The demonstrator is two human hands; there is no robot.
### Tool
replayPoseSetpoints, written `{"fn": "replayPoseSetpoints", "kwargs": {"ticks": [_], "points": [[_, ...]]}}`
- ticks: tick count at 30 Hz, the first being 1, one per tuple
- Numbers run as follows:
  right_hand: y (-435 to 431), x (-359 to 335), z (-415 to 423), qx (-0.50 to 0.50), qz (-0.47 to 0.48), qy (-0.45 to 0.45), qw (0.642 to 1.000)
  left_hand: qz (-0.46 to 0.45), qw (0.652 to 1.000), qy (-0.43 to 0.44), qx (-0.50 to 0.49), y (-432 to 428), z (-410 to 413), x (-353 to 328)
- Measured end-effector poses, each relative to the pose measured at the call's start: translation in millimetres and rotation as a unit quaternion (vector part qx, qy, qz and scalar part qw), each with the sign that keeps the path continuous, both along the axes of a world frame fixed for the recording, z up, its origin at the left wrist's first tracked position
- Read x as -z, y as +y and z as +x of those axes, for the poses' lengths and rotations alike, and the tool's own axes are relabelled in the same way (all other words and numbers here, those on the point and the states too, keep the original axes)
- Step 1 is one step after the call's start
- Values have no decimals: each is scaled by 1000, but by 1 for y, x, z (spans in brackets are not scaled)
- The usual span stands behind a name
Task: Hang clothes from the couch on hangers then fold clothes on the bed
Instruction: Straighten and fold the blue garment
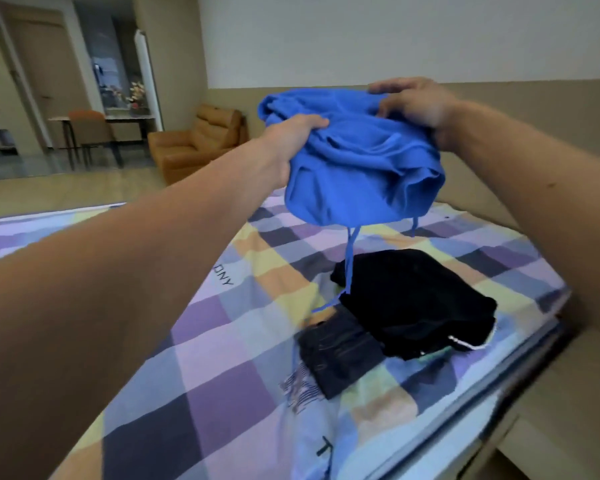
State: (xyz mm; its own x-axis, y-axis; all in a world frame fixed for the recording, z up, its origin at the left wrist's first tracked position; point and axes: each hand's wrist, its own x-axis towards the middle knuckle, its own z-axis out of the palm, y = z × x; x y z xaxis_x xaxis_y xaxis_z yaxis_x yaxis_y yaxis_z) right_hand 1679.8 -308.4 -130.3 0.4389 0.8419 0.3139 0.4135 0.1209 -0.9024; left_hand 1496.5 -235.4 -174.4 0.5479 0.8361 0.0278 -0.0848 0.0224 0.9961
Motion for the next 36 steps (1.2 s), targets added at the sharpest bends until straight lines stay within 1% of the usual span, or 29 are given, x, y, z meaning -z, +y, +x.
{"fn": "replayPoseSetpoints", "kwargs": {"ticks": [4, 7, 10, 11, 13, 15, 16, 18, 19, 20, 21, 22, 23, 24, 25, 26, 27, 29, 31, 33, 36], "points": [[-20, -2, 78, 45, -17, -24, 999, -17, 1000, -11, 9, -1, 88, 0], [-33, 18, 126, 62, -32, -17, 997, -44, 999, -24, 15, -1, 145, 25], [-44, 76, 164, 56, -89, -14, 994, -79, 996, -33, 3, -25, 173, 80], [-46, 102, 172, 57, -119, -20, 991, -95, 995, -19, -13, -33, 178, 106], [-53, 157, 180, 63, -187, -52, 979, -128, 990, 36, -41, -46, 180, 161], [-60, 205, 173, 48, -252, -87, 962, -132, 986, 84, -63, -52, 179, 199], [-63, 221, 170, 39, -261, -94, 960, -116, 985, 101, -79, -50, 179, 210], [-61, 237, 171, 41, -233, -106, 966, -82, 983, 135, -89, -49, 173, 206], [-59, 237, 172, 43, -224, -123, 966, -52, 981, 167, -84, -51, 169, 196], [-57, 234, 173, 36, -223, -146, 963, 0, 973, 217, -83, -49, 167, 188], [-54, 230, 175, 25, -221, -167, 961, 93, 949, 283, -99, -46, 166, 180], [-52, 227, 176, 16, -219, -185, 958, 219, 907, 334, -134, -44, 165, 170], [-50, 226, 176, 5, -216, -198, 956, 349, 860, 337, -162, -44, 165, 160], [-47, 227, 175, -4, -210, -210, 955, 447, 821, 318, -159, -44, 169, 154], [-45, 229, 174, -10, -200, -220, 955, 505, 794, 317, -118, -42, 175, 151], [-43, 232, 173, -15, -187, -222, 957, 526, 778, 338, -62, -40, 181, 153], [-41, 238, 175, -19, -179, -213, 960, 515, 769, 379, -8, -37, 186, 161], [-39, 256, 179, -25, -184, -182, 966, 447, 767, 456, 63, -30, 188, 188], [-43, 278, 181, -25, -207, -162, 964, 401, 781, 473, 72, -26, 183, 218], [-46, 295, 179, -20, -220, -162, 962, 397, 791, 461, 56, -26, 179, 241], [-47, 290, 176, -26, -253, -174, 951, 385, 804, 450, 52, -24, 178, 242]]}}
